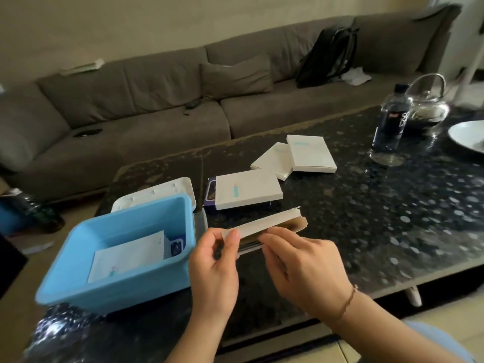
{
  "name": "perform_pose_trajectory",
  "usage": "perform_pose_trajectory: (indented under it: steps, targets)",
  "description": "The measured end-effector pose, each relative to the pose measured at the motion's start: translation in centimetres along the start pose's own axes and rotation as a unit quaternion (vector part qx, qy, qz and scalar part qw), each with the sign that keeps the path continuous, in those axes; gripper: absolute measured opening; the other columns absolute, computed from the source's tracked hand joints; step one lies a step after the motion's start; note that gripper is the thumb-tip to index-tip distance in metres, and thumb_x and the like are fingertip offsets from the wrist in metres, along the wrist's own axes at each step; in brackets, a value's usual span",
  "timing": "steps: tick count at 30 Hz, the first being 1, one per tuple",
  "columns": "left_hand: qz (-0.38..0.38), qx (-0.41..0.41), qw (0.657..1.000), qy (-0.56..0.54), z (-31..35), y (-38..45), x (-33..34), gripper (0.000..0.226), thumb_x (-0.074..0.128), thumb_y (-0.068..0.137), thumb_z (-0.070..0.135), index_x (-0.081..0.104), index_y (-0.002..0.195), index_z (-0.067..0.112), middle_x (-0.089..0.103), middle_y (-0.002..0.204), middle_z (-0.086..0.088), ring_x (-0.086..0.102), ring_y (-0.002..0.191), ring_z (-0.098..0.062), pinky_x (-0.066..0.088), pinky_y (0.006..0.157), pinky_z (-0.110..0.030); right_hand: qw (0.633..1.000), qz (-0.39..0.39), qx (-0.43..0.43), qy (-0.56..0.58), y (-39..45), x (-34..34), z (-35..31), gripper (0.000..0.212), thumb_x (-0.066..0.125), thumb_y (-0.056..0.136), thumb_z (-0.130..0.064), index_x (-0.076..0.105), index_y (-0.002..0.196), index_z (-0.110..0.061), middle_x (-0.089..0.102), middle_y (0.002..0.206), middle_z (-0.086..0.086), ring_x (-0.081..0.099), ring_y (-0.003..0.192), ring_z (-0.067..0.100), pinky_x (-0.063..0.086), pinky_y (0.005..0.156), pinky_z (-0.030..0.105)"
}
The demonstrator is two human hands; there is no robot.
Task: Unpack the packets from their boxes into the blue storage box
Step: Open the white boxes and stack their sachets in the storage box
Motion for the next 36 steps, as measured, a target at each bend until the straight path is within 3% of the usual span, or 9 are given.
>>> perform_pose_trajectory:
  steps: [5, 8, 10, 14, 21, 24, 27, 33, 36]
  targets:
    - [-0.006, 0.021, 1.0, 0.012, 0.3, 0.3, -0.1, 0.027, 0.058, 0.082, 0.046, 0.066, 0.078, 0.021, 0.066, 0.076, -0.001, 0.062, 0.074, -0.019, 0.058, 0.072, -0.046, 0.996, -0.069, 0.019, -0.06, 0.4, 2.0, 0.0, 0.029, 0.043, 0.088, -0.037, 0.067, 0.098, -0.024, 0.066, 0.085, -0.012, 0.055, 0.044, 0.011, 0.033, 0.036, 0.02]
    - [-0.016, 0.018, 1.0, 0.017, 0.2, 0.2, -0.1, 0.024, 0.062, 0.087, 0.038, 0.064, 0.07, 0.021, 0.061, 0.065, 0.0, 0.056, 0.063, -0.013, 0.051, 0.061, -0.029, 0.996, -0.027, -0.008, -0.085, 0.2, 1.8, 0.1, 0.006, 0.067, 0.077, -0.019, 0.07, 0.082, -0.022, 0.063, 0.068, -0.01, 0.053, 0.041, 0.014, 0.028, 0.037, 0.02]
    - [-0.026, 0.003, 1.0, 0.007, -0.1, 0.1, 0.0, 0.029, 0.065, 0.091, 0.025, 0.06, 0.063, 0.02, 0.052, 0.056, 0.004, 0.047, 0.057, -0.008, 0.042, 0.056, -0.022, 0.996, -0.01, -0.026, -0.083, -0.5, 1.7, 0.2, 0.016, 0.075, 0.07, -0.008, 0.07, 0.079, -0.02, 0.062, 0.066, -0.007, 0.053, 0.042, 0.017, 0.032, 0.036, 0.021]
    - [-0.048, -0.02, 0.999, -0.018, -0.7, -0.3, 0.3, 0.033, 0.066, 0.091, 0.018, 0.059, 0.059, 0.015, 0.049, 0.054, 0.002, 0.044, 0.056, -0.007, 0.039, 0.055, -0.02, 0.999, 0.03, -0.036, -0.028, -2.5, 0.1, 0.0, 0.02, 0.057, 0.08, -0.003, 0.072, 0.089, -0.013, 0.072, 0.089, -0.001, 0.063, 0.056, 0.021, 0.049, 0.041, 0.028]
    - [-0.125, -0.02, 0.991, -0.038, -0.9, -2.8, 1.6, 0.013, 0.07, 0.087, 0.006, 0.077, 0.077, 0.011, 0.076, 0.084, 0.003, 0.07, 0.082, -0.007, 0.051, 0.065, -0.012, 0.994, 0.103, -0.01, 0.016, -7.4, -2.5, 0.4, 0.011, 0.066, 0.077, 0.002, 0.074, 0.077, -0.006, 0.073, 0.11, 0.008, 0.072, 0.079, 0.02, 0.057, 0.058, 0.029]
    - [-0.152, 0.036, 0.987, 0.031, -2.0, -4.3, 1.8, 0.006, 0.074, 0.082, 0.028, 0.078, 0.079, 0.024, 0.074, 0.1, 0.01, 0.068, 0.101, -0.009, 0.055, 0.077, -0.018, 0.993, 0.093, 0.042, 0.056, -9.8, -2.9, 1.5, 0.017, 0.059, 0.083, -0.01, 0.072, 0.071, -0.007, 0.072, 0.11, 0.001, 0.07, 0.086, 0.012, 0.055, 0.07, 0.018]
    - [-0.169, 0.148, 0.964, 0.139, -2.8, -5.9, 2.5, 0.015, 0.069, 0.078, 0.041, 0.077, 0.08, 0.028, 0.072, 0.102, 0.019, 0.065, 0.106, -0.006, 0.053, 0.086, -0.021, 0.971, 0.126, 0.147, 0.138, -12.2, -4.3, 3.4, 0.012, 0.061, 0.077, -0.011, 0.067, 0.067, -0.01, 0.073, 0.104, -0.008, 0.063, 0.081, -0.01, 0.046, 0.065, 0.004]
    - [-0.237, 0.197, 0.923, 0.23, -5.3, -8.8, 4.4, 0.024, 0.063, 0.067, 0.029, 0.074, 0.089, 0.028, 0.065, 0.116, 0.018, 0.055, 0.117, -0.005, 0.046, 0.097, -0.055, 0.904, 0.173, 0.292, 0.26, -15.4, -5.0, 7.8, 0.014, 0.049, 0.061, -0.012, 0.059, 0.062, -0.022, 0.074, 0.09, -0.011, 0.071, 0.083, 0.014, 0.055, 0.066, 0.03]
    - [-0.239, 0.2, 0.92, 0.237, -3.7, -8.5, 4.8, 0.031, 0.057, 0.064, 0.03, 0.073, 0.091, 0.03, 0.065, 0.114, 0.019, 0.054, 0.116, -0.006, 0.045, 0.097, -0.058, 0.845, 0.232, 0.324, 0.356, -16.6, -6.6, 8.6, 0.03, 0.044, 0.056, 0.008, 0.059, 0.061, -0.018, 0.073, 0.081, 0.001, 0.068, 0.08, 0.019, 0.053, 0.068, 0.028]
Point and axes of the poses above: each hand's wrist, its own y-axis towards the middle knuckle, its own x-axis out of the palm, z = x × y, the point moved 8 cm from there along y, towards the middle knuckle
